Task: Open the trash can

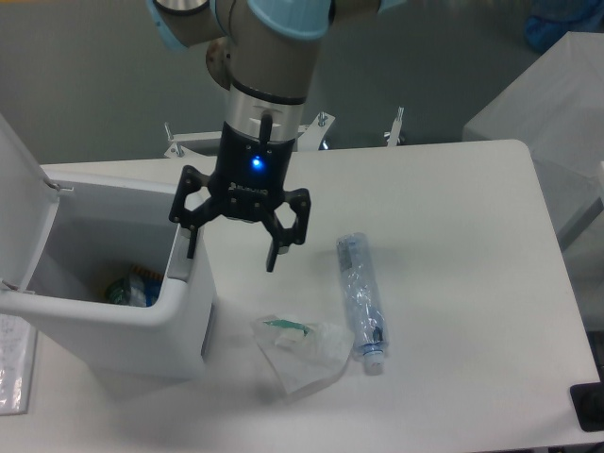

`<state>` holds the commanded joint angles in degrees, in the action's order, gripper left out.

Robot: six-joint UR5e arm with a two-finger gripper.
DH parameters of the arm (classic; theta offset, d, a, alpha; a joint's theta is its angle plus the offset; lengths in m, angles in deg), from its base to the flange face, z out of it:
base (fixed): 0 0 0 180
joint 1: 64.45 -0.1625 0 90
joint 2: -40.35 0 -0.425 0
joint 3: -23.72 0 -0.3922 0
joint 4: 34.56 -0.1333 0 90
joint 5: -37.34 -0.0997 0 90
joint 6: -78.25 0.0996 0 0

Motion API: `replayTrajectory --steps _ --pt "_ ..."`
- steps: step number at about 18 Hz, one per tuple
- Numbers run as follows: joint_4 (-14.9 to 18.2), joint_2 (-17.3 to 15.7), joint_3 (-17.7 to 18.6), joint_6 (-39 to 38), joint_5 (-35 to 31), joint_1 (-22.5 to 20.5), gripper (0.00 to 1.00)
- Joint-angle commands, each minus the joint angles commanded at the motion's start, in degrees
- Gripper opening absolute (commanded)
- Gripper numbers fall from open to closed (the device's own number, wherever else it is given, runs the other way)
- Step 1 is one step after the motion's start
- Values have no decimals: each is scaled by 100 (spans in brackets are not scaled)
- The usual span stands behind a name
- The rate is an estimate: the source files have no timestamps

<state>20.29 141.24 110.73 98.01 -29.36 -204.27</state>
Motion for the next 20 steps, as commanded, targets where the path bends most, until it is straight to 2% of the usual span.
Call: replayTrajectory --steps 4,6,8,11,14,17,20 --pt "-18 334 -9 1106 -799 -369 100" --pt "-97 693 -44 2052 -915 -842 100" --pt "-97 800 -123 2670 -924 -1055 100" --pt "-62 1063 -176 3515 -967 -1179 100" --pt "-27 1336 -176 4253 -1563 -1197 100" --pt "-1 1459 -123 4843 -2267 -1205 100" --pt "104 1495 -123 5064 -2488 -1232 100"
